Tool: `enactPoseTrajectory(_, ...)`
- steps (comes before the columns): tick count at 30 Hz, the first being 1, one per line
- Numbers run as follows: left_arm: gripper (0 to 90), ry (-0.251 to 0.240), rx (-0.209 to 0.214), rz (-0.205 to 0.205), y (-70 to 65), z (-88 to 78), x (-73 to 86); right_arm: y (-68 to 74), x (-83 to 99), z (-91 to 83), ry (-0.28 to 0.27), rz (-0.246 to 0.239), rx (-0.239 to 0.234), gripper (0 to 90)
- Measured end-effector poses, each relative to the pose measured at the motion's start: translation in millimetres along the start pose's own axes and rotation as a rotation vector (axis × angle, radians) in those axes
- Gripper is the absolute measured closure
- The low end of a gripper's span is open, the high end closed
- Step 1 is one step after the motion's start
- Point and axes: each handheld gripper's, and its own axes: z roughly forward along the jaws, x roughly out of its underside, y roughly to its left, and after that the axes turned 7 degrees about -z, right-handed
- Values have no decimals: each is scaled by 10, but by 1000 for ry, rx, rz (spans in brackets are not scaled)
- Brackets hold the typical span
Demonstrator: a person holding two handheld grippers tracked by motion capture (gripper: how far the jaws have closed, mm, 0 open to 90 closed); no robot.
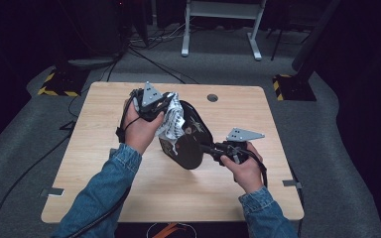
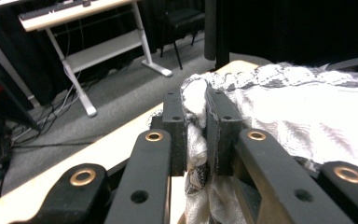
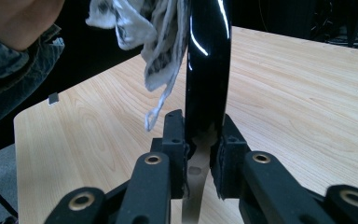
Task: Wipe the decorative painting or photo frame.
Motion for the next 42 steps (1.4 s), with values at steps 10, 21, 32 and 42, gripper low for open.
enactPoseTrajectory(10, 802, 52, -21, -13, 74, 73, 198, 0, 4, -1, 2, 5, 1, 781)
enactPoseTrajectory(21, 802, 81, -52, -14, 167, 114, 355, 12, -4, 11, -2, 3, -1, 780)
enactPoseTrajectory(32, 802, 94, -63, -70, 283, 157, 548, 8, -4, 12, -3, 6, -5, 779)
enactPoseTrajectory(42, 803, 141, -87, -99, 357, 185, 744, 12, -5, 14, -2, 6, -4, 780)
